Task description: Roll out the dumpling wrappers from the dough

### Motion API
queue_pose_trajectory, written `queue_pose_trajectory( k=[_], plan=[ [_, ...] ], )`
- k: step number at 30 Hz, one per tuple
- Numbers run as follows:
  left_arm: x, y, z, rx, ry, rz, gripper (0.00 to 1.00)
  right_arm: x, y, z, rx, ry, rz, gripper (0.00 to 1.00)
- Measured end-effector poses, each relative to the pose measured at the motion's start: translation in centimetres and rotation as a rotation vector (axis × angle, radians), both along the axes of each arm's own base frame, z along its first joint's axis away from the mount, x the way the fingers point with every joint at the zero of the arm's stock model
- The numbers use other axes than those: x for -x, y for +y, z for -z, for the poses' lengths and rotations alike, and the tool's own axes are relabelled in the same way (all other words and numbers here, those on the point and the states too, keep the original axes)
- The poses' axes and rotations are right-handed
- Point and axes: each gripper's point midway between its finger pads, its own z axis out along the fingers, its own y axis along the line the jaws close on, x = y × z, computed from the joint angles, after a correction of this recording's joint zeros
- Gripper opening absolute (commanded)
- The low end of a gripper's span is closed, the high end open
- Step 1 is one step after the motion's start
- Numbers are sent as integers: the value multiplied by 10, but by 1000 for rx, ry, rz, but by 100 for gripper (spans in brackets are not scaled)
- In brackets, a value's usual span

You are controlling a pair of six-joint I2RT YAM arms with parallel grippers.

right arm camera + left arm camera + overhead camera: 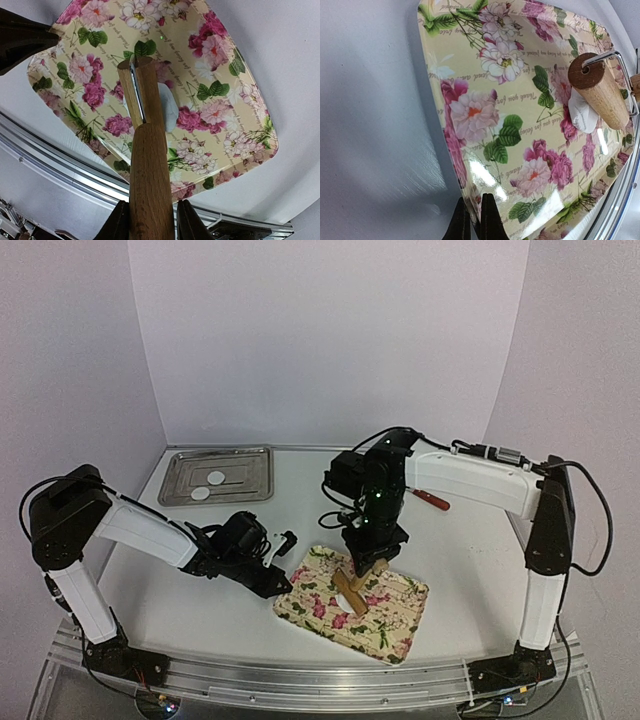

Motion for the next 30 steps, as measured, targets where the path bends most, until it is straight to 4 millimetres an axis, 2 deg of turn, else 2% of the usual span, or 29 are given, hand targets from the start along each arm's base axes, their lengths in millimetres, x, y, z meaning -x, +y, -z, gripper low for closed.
queue_pose_trajectory(
  k=[16, 30],
  plan=[
    [-1, -2, 0, -4, -9, -2, 0, -3, 0, 11, 48, -13, -17, 0],
    [-1, -2, 0, -9, -8, -1, 0, -4, 2, 23, 16, 93, -7, 0]
  ],
)
